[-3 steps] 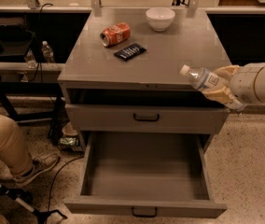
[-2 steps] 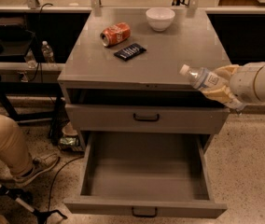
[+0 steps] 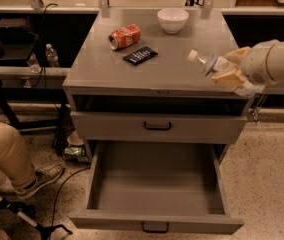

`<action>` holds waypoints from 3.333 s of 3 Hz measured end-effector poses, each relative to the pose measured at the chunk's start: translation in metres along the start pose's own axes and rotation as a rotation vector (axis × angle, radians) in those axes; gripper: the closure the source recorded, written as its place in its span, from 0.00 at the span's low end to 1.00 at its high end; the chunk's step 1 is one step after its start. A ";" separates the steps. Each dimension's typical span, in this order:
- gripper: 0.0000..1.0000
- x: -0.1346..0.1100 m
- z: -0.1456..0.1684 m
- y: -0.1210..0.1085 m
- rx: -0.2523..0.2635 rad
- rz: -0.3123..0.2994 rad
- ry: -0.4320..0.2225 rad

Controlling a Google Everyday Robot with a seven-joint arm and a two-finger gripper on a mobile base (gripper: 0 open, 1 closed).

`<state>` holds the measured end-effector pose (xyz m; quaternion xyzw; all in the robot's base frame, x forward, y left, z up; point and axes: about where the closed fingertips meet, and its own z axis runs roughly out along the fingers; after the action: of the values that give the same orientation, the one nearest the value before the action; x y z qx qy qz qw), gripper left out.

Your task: Pick blue plastic bottle from middle drawer and place on counter

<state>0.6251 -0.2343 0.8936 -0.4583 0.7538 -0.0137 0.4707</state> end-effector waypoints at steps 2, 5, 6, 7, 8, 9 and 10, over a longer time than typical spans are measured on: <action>1.00 -0.032 0.071 -0.036 -0.119 0.023 0.076; 0.53 -0.029 0.128 -0.045 -0.284 0.087 0.141; 0.28 -0.027 0.133 -0.046 -0.308 0.098 0.144; 0.00 -0.025 0.131 -0.051 -0.309 0.118 0.133; 0.00 -0.022 0.123 -0.060 -0.292 0.139 0.121; 0.00 -0.003 0.092 -0.092 -0.171 0.217 0.101; 0.00 0.027 0.062 -0.123 -0.027 0.336 0.076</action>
Offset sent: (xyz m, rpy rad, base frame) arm 0.1120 0.0444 0.0031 -0.0353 0.1972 0.0503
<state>0.7494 -0.2991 0.8962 -0.3315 0.8370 0.0581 0.4315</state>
